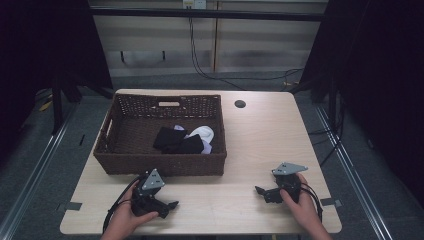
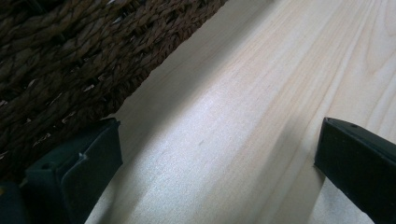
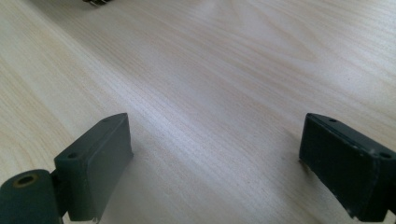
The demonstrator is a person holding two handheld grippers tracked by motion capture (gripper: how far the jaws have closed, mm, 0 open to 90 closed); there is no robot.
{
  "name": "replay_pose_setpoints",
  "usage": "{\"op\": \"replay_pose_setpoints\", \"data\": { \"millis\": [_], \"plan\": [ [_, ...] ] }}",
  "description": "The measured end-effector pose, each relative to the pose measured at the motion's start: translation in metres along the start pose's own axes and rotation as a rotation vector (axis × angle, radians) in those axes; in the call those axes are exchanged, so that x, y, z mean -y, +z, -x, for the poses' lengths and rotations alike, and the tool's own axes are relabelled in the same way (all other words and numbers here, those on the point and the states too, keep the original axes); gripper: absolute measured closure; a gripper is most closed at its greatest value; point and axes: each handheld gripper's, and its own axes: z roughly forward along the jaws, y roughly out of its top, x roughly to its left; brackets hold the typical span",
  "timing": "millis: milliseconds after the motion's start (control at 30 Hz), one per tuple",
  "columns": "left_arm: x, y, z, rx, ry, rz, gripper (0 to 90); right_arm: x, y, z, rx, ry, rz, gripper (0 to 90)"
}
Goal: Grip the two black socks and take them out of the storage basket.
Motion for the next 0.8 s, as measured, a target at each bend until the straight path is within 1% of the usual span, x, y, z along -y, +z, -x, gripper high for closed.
{"op": "replay_pose_setpoints", "data": {
  "millis": [233, 367, 433, 500, 533, 633, 667, 700, 733, 767, 800],
  "plan": [
    [0.0, 0.0, 0.0, 0.0, 0.0, 0.0, 0.0, 0.0, 0.0, 0.0, 0.0, 0.0, 0.0, 8.5],
    [0.0, -0.001, 0.0, -0.008, 0.003, -0.004, 0.2, 0.0, 0.0, 0.0, 0.001, 0.002, -0.001, 8.5],
    [-0.002, -0.002, 0.0, -0.011, 0.005, -0.028, 0.8, 0.0, 0.0, 0.0, 0.0, 0.0, 0.0, 8.5],
    [-0.003, -0.003, 0.001, -0.012, 0.003, -0.035, 2.0, 0.0, 0.0, 0.0, 0.0, 0.001, 0.0, 8.5],
    [-0.005, -0.004, 0.001, -0.01, -0.003, -0.056, 3.4, 0.0, 0.0, 0.0, 0.001, 0.002, -0.001, 8.5],
    [-0.008, -0.008, 0.002, -0.001, 0.009, -0.092, 9.5, 0.0, 0.0, 0.0, 0.0, 0.002, -0.001, 8.6],
    [-0.008, -0.009, 0.003, 0.008, 0.005, -0.092, 12.5, 0.0, 0.0, 0.0, 0.0, 0.001, 0.0, 8.5],
    [-0.009, -0.01, 0.004, 0.015, 0.013, -0.109, 15.3, 0.0, 0.0, 0.0, 0.0, 0.001, 0.0, 8.5],
    [-0.009, -0.01, 0.004, 0.015, 0.013, -0.109, 15.4, 0.0, 0.0, 0.0, 0.001, 0.002, 0.0, 8.6],
    [-0.011, -0.012, 0.005, 0.022, 0.019, -0.137, 15.2, 0.0, 0.0, 0.0, 0.0, 0.002, 0.0, 8.5],
    [-0.011, -0.012, 0.006, 0.025, 0.014, -0.138, 15.2, 0.0, 0.0, 0.0, 0.0, 0.001, 0.0, 8.5]
  ]
}}
